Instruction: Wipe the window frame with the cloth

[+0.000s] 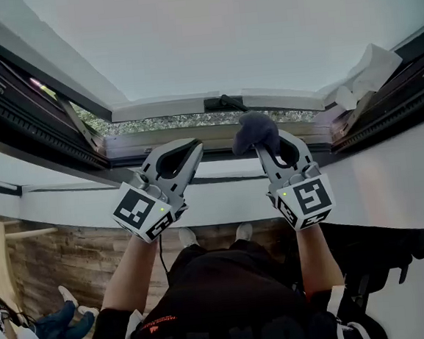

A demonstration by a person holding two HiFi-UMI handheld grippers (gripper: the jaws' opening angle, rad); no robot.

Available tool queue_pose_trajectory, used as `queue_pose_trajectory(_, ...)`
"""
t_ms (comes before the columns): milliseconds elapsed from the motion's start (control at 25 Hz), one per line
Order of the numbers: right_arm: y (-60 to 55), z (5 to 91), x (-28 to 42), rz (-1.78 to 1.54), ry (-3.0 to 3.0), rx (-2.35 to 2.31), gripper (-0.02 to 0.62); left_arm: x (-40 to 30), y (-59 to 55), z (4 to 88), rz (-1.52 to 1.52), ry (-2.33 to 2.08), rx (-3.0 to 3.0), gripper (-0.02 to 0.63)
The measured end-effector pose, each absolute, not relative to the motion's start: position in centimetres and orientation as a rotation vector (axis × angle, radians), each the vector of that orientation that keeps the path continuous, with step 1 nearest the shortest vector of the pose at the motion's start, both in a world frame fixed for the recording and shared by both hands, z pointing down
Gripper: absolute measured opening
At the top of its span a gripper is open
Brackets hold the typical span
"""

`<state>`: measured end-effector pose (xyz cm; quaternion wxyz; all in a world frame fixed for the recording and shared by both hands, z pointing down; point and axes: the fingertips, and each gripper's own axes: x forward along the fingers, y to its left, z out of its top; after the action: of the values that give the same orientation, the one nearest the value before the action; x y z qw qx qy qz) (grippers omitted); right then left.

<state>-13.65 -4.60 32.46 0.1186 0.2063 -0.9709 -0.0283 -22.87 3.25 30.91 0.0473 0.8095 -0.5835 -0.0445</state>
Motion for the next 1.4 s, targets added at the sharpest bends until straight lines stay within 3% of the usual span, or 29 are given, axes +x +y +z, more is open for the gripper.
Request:
queue_pose_trajectory(520,-6.1,30.3,-11.3,-0.114,-2.866,0.740,0.078,-21.6,2.2,29.9,-0.143,-1.720,2.545,0.020)
queue_pose_trajectory(1400,-14.6,14.6,5.6,-0.593,-2.759,1.251,0.078,-6.1,-9.0,18.1,-0.269,-1.428,2.984,0.020)
